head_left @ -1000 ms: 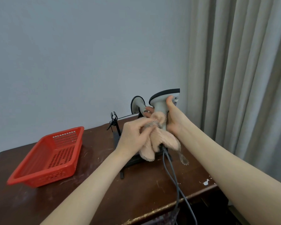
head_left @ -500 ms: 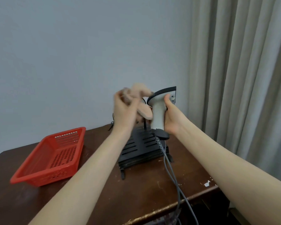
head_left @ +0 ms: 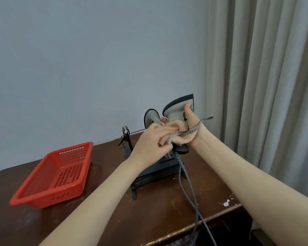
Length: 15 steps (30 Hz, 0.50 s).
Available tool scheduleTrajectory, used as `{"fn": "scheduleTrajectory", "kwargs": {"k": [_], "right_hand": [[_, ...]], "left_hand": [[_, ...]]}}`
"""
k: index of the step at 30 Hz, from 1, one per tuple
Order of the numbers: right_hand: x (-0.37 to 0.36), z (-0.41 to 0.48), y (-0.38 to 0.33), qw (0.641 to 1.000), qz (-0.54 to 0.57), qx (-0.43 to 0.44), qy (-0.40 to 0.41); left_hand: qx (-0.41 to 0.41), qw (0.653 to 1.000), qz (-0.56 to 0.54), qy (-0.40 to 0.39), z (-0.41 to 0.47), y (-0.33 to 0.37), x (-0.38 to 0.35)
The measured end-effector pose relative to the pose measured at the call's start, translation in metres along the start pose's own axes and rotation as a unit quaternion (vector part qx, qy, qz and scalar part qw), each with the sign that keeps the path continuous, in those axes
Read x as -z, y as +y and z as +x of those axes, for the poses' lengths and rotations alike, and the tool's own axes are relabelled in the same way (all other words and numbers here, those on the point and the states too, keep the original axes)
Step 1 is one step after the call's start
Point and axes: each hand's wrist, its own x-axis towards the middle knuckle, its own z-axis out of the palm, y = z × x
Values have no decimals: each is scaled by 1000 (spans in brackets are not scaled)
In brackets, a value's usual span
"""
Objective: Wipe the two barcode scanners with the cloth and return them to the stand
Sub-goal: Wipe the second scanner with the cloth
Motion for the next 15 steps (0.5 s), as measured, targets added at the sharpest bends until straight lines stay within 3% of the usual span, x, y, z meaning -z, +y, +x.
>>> {"fn": "scheduleTrajectory", "kwargs": {"k": [3,7,12,15], "right_hand": [[-10,-9,5,997,31,46,-46],[-19,-16,7,996,40,79,-15],[-12,-17,5,996,-78,22,44],[-10,-19,6,998,-47,45,18]], "left_hand": [[-5,999,35,18,10,-2,-2],[39,998,25,30,21,6,-7],[-12,999,-12,27,6,11,-14],[-12,999,-7,30,3,7,-13]]}}
